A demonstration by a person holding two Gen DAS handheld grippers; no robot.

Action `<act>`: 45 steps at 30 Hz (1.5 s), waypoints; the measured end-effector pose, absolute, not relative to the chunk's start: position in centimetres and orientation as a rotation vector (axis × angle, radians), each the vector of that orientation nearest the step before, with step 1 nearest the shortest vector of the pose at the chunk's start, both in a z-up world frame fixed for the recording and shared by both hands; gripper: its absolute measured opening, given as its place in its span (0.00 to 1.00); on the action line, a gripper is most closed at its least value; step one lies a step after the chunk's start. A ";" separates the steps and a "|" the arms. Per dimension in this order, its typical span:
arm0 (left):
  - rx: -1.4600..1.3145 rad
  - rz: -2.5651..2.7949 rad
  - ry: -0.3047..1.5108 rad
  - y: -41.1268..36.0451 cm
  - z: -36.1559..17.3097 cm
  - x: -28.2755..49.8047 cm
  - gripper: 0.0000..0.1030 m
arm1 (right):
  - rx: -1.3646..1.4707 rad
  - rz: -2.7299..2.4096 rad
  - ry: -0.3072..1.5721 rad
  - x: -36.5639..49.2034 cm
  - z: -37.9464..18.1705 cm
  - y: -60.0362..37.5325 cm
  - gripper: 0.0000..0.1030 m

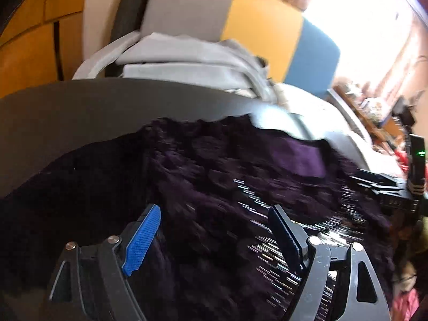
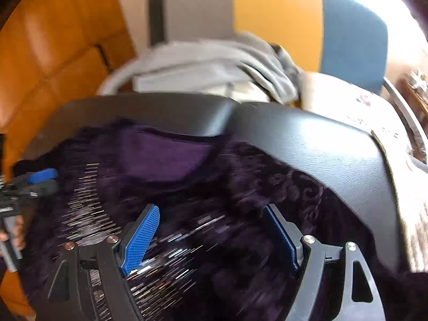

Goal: Fold clothes

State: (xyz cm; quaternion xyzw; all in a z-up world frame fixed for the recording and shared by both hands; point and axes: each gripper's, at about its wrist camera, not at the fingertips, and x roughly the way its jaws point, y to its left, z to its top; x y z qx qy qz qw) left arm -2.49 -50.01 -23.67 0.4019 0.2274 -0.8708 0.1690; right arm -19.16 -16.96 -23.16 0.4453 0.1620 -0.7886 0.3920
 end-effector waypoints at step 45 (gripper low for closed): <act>1.095 -2.568 0.589 -34.4 -24.0 7.5 0.89 | 0.742 -2.385 0.824 -11.7 -14.8 5.8 0.74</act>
